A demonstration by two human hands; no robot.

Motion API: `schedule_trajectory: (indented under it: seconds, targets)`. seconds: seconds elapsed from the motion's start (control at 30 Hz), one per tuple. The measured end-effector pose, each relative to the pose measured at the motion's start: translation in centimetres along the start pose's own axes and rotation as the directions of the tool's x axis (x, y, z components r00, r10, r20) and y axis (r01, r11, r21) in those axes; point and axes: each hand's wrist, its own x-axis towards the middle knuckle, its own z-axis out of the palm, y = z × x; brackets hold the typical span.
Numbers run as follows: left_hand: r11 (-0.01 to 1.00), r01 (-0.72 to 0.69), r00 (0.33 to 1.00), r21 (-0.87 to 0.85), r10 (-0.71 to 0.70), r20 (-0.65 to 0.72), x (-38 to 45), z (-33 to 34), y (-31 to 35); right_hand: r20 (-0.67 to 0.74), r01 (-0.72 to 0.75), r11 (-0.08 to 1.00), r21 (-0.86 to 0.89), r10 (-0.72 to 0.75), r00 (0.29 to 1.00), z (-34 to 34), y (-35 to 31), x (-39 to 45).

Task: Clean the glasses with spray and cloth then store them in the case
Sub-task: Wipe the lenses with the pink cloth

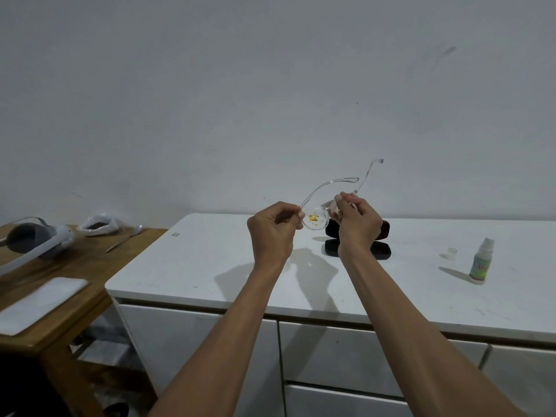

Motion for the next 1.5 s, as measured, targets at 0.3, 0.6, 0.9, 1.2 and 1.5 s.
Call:
schedule_trajectory:
  seconds: [0.3,0.6,0.9,1.2,1.5]
  targets:
    - [1.000,0.031,1.000,0.006,-0.031,-0.005,0.5,-0.1,-0.9,0.374,-0.165,0.979,-0.121,0.199,0.906,-2.1,-0.8,1.6]
    - [0.981,0.177,0.984,-0.079,-0.176,0.020,1.2,-1.1,-1.3,0.582,-0.079,0.970,-0.232,0.204,0.787,-5.0,-1.3,1.5]
    - [0.981,0.195,0.980,-0.014,-0.194,0.051,0.9,-1.7,-1.6,0.522,-0.038,0.963,-0.269,0.178,0.834,-6.3,-1.3,0.5]
    - [0.997,0.073,0.995,0.025,-0.075,0.071,0.2,-1.4,-0.7,0.187,0.028,0.967,-0.254,0.021,0.982,-4.9,-0.5,0.7]
    - [1.000,0.007,0.999,0.008,-0.007,0.047,-0.2,-0.4,-0.2,0.081,-0.072,0.997,-0.031,0.074,0.994,-2.3,0.1,0.6]
